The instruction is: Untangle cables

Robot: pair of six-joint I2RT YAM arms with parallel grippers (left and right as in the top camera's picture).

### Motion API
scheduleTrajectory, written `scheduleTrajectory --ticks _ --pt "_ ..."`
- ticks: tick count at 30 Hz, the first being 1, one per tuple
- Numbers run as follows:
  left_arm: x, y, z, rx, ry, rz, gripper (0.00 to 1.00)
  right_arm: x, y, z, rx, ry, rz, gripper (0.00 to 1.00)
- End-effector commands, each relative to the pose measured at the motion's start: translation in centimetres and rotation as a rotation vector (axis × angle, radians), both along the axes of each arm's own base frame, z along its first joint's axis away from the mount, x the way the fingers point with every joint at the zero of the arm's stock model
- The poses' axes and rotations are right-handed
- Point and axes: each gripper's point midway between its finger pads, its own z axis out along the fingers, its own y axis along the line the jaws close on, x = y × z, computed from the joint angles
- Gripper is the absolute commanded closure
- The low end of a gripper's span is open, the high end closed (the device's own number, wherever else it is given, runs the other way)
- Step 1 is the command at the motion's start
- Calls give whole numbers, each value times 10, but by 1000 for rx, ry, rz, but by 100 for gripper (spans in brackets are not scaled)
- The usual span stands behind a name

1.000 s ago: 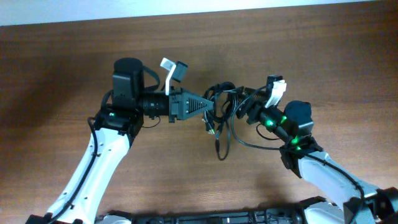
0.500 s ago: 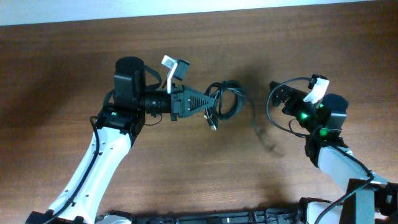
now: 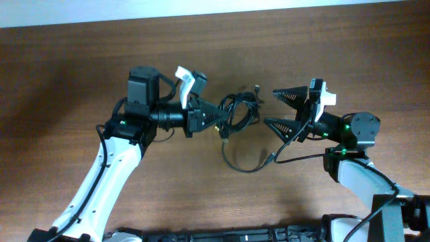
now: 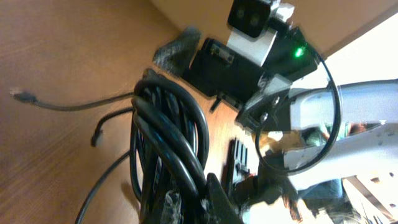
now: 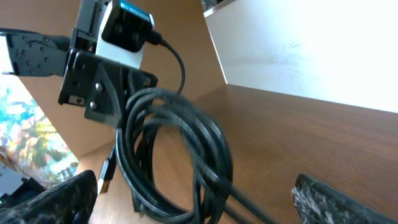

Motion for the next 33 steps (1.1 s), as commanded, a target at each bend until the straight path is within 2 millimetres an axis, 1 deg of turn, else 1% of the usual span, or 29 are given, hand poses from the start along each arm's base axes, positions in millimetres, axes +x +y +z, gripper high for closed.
scheduleTrajectory --ticks 1,3,4,6,7,8,9,10,11,12,14,15,16,17,18,19,20,21,22,23,25,27,28,31,33 --pt "-17 -7 10 -13 -129 -91 100 -5 16 -3 0 42 58 0" --pt "-26 -15 9 -15 -149 -130 100 -14 31 -6 -1 58 111 1" --pt "-31 -19 9 -16 -147 -146 100 -17 36 -6 -3 55 131 3" --pt "-41 -26 6 -11 -140 -182 100 -22 41 -7 -6 61 160 8" --pt "-52 -28 3 -12 -143 -228 100 -22 40 -10 -6 82 161 11" --pt "-56 -27 1 -7 -129 -237 100 -21 40 -13 -7 103 160 23" --pt "-55 -27 1 -5 -129 -233 100 -22 41 -14 -8 106 166 37" --pt "-51 -25 -1 8 -135 -214 99 -22 41 -14 -8 112 167 71" --pt "-46 -23 -3 23 -141 -193 97 -22 41 -16 -6 125 168 87" --pt "-39 -18 -5 38 -142 -163 92 -22 41 -18 -4 149 167 96" --pt "-27 -8 -5 40 -149 -119 74 -20 40 -23 -2 184 158 96" --pt "-23 -5 -4 40 -141 -100 60 -14 39 -22 15 216 123 96" --pt "-16 -1 -2 35 -122 -71 45 -4 35 -22 50 279 63 96" --pt "-6 2 -2 44 -90 -16 12 14 26 -22 112 363 -49 96" --pt "8 6 -3 65 -27 75 0 31 16 -22 170 419 -157 96" --pt "20 9 -6 88 20 156 1 43 7 -21 222 459 -244 96" --pt "36 15 -13 119 131 302 1 53 -1 -21 263 485 -311 96" --pt "44 18 -19 132 228 399 1 58 -7 -21 287 496 -355 96" --pt "45 16 -22 128 319 458 1 64 -14 -21 317 510 -404 96" --pt "43 11 -23 129 353 472 1 69 -19 -21 358 541 -438 96" --pt "39 1 -28 159 337 481 1 76 -29 -21 470 636 -493 96" --pt "39 -6 -33 175 395 560 1 77 -30 -21 534 701 -493 96" --pt "39 -14 -33 166 427 610 1 77 -26 -21 539 707 -492 96" --pt "40 -29 -26 126 440 662 1 75 -15 -24 530 723 -482 96" --pt "47 -26 -29 112 483 774 1 72 -9 -29 516 747 -472 96"
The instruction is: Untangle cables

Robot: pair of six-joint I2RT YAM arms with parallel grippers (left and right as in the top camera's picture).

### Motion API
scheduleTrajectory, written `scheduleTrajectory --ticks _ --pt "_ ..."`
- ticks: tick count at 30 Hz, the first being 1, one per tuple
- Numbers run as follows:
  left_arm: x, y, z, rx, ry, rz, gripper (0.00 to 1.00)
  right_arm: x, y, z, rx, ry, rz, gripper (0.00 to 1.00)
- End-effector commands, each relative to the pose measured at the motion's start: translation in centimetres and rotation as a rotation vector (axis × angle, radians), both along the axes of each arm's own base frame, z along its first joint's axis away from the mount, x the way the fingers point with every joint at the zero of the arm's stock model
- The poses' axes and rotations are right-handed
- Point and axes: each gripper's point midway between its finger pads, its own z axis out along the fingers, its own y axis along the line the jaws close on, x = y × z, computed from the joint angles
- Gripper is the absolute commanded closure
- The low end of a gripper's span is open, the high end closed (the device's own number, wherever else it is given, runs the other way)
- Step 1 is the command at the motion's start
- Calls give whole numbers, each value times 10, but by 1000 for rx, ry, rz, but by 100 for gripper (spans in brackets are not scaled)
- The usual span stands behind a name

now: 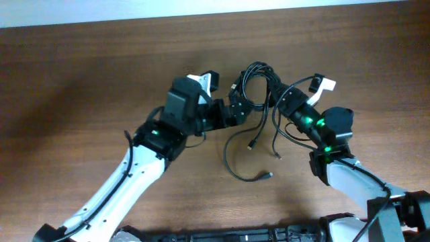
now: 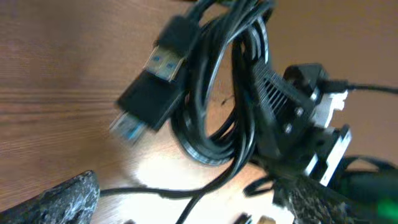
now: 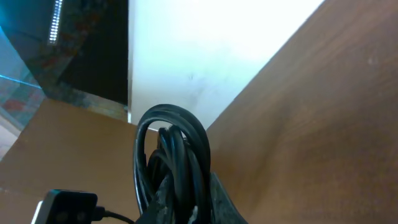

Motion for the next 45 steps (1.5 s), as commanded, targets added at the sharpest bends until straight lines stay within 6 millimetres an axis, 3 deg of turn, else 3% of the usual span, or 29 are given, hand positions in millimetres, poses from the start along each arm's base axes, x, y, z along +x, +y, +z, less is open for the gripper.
scheduleTrajectory --ticks 1,3,6,7,9,10,11,13,14,15,16,17,19,20,28,29,30,31,32,33,37,40,42,45 --pt "18 12 3 -11 55 261 0 -1 11 4 20 4 13 96" --pt "26 15 -8 5 84 346 4 -4 19 4 24 8 42 96" --pt "35 6 -21 -17 112 351 26 -9 29 4 59 34 71 96" --pt "39 0 -25 -30 111 338 47 -10 32 4 61 36 78 96" --pt "44 -7 -26 -52 102 320 75 -10 32 4 61 36 77 96" --pt "45 -7 -26 -53 101 322 83 -10 32 4 60 36 77 96" --pt "46 -6 -26 -52 99 328 100 -10 32 4 60 37 78 96" --pt "55 5 -26 -30 64 339 100 -10 31 3 17 12 78 74" --pt "60 12 -24 0 17 325 100 -10 31 2 -19 -15 80 68" --pt "65 21 -20 39 -48 296 100 -12 33 2 -95 -75 99 54" --pt "69 29 -14 72 -115 261 100 -15 37 2 -150 -121 127 30" --pt "71 37 -3 87 -176 229 100 -20 43 2 -212 -178 176 14" --pt "73 53 22 104 -283 223 100 -40 60 1 -284 -273 326 0" --pt "73 55 31 93 -301 231 100 -48 66 -2 -306 -299 384 0" --pt "56 36 42 28 -323 92 100 -61 107 -17 -523 -440 404 4" --pt "57 35 45 12 -329 92 100 -61 112 -24 -547 -412 384 30" --pt "57 34 48 -5 -323 99 100 -58 111 -30 -569 -378 353 39" --pt "57 33 49 -18 -316 99 100 -53 107 -39 -603 -332 304 69" --pt "56 32 49 -20 -313 93 100 -51 105 -42 -615 -314 290 90" --pt "56 32 49 -11 -326 86 100 -53 107 -42 -605 -315 306 96" --pt "60 36 49 188 -584 -43 100 -96 132 -33 -431 -324 591 96" --pt "60 36 48 270 -689 -111 100 -133 132 -18 -265 -319 837 96" --pt "59 36 48 286 -709 -125 100 -137 123 -4 -201 -331 879 96" --pt "54 31 48 262 -710 -161 100 -111 98 29 -181 -428 741 96"
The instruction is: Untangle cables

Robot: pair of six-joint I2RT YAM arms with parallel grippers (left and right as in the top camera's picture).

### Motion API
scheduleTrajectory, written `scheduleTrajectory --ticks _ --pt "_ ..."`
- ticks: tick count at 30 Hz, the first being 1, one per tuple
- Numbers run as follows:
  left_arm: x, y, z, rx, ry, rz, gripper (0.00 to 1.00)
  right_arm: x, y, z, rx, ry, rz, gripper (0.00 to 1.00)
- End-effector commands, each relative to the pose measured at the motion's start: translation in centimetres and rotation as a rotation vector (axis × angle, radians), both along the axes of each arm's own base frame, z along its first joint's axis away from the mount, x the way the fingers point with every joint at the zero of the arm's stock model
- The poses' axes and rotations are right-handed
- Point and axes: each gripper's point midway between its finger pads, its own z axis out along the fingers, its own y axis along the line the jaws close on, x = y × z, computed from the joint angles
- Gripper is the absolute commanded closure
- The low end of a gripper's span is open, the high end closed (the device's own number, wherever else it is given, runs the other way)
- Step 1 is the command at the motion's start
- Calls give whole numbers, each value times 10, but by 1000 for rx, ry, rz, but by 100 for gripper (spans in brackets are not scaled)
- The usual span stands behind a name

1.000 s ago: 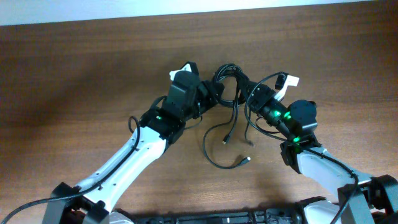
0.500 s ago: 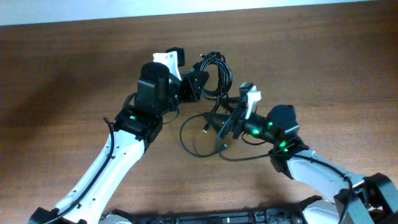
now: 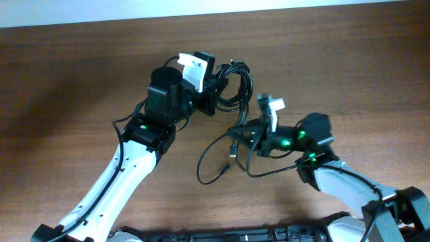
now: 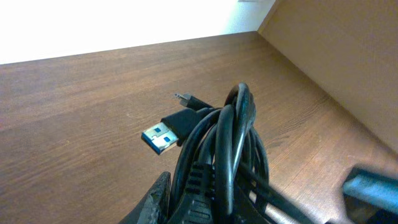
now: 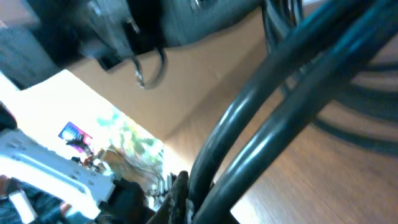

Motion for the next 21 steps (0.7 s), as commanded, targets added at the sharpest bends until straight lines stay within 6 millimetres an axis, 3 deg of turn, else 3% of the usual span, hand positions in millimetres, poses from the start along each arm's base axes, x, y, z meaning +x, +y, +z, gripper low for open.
scheduleTrajectory --ticks 1,7,12,15,18,21 --pt "-13 -11 14 -9 -58 -112 100 18 -18 23 59 -12 -79 96" --pt "-43 -42 17 -8 -101 -286 100 65 -39 5 48 106 -374 96" --pt "-60 -51 4 81 -148 -392 100 66 -37 14 63 86 -362 96" --pt "-56 -42 -9 152 -137 -361 100 66 -41 16 92 147 -349 96" --pt "-40 -30 -16 218 -140 -256 100 63 -60 27 149 209 -309 96" --pt "-48 -36 -16 206 -135 -291 100 69 -64 30 168 210 -343 96"
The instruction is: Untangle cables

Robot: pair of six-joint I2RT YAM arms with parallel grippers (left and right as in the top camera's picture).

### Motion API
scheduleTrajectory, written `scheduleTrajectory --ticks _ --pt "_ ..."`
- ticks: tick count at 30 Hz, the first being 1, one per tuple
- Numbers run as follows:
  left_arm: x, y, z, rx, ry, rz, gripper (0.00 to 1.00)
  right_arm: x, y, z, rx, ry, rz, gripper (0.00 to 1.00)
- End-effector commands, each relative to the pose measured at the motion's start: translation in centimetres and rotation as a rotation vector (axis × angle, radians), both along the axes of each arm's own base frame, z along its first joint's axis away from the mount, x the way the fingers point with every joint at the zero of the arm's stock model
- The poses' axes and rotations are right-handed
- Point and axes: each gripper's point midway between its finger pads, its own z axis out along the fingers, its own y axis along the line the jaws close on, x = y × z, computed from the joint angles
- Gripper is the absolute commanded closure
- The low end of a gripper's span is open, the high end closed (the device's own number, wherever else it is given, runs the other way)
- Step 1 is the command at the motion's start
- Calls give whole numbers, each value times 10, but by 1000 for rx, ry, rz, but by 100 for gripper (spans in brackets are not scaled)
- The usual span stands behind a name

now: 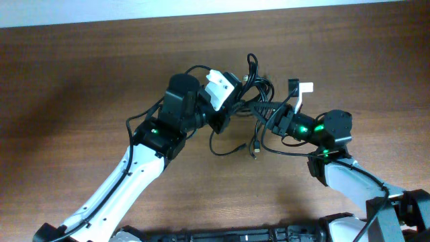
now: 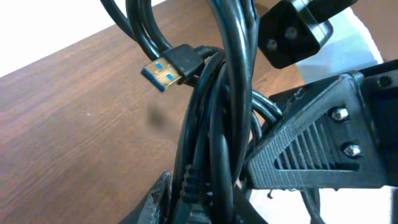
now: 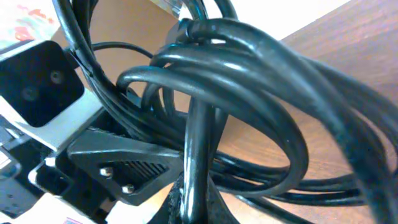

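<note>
A black cable bundle [image 1: 254, 89] hangs in loops between both grippers above the brown table [image 1: 80, 74]. My left gripper [image 1: 227, 111] is shut on several of its strands [image 2: 214, 124], low in the left wrist view [image 2: 205, 208]. A blue-tipped USB plug [image 2: 166, 68] sticks out to the left of the coil. My right gripper [image 1: 274, 122] is shut on one strand [image 3: 198, 134], just right of the left one [image 3: 193, 202]. The coils [image 3: 261, 87] arch over it. Loose ends [image 1: 255, 150] dangle to the table.
In the left wrist view the right gripper's ribbed finger [image 2: 311, 155] is very near the cables. In the right wrist view the left gripper's finger [image 3: 118, 165] is just as near. A thin cable loop [image 1: 225, 144] lies on the table below the grippers.
My left gripper has come forward and right with the bundle. The right gripper has moved up and right, close beside the left one. The loose loop on the table is smaller.
First my left gripper held the bundle while the right stood open beside it. Then the right was shut on the bundle and the left was open. Later the left held the bundle at the back while the right held a strand lower down. Now both hold it close together.
</note>
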Motion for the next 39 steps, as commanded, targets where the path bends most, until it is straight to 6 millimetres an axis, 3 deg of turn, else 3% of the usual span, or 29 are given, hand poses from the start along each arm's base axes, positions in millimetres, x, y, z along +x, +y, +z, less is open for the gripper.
scheduleTrajectory --ticks 1,4,7,10,13,15,17,18,19,20,23,27,32,35,39 --pt "-10 -5 4 2 -14 -44 100 16 -11 17 35 -15 -81 96" --pt "-36 -23 10 -62 25 -191 100 36 -18 6 12 15 -226 96" --pt "-60 -31 14 -116 83 -317 100 49 -19 7 26 20 -356 96" --pt "-64 -29 9 -105 115 -319 100 50 -16 7 2 -11 -372 86" --pt "-48 -18 13 -115 91 -272 100 45 -13 7 -31 -53 -326 77" --pt "-23 10 19 -141 97 -166 100 36 -15 7 -37 -61 -236 71" --pt "6 45 21 -187 153 -21 100 24 -18 6 -45 -72 -129 51" --pt "10 52 22 -199 170 5 100 19 -18 8 -47 -83 -93 46" --pt "12 59 24 -221 182 3 100 8 -18 15 -49 -134 -26 32" --pt "5 59 30 -257 198 -53 100 -4 -18 24 -67 -234 41 20" --pt "-30 50 47 -332 169 -303 100 -19 -23 40 -159 -526 79 9" --pt "-71 46 68 -441 179 -560 100 4 -36 48 -231 -663 -99 8" --pt "-74 45 64 -443 228 -557 100 12 -40 54 -200 -620 -149 9" --pt "-75 36 58 -414 229 -544 100 15 -40 67 -175 -622 -142 9" --pt "-82 27 57 -405 235 -569 100 18 -25 80 -162 -634 -105 9"
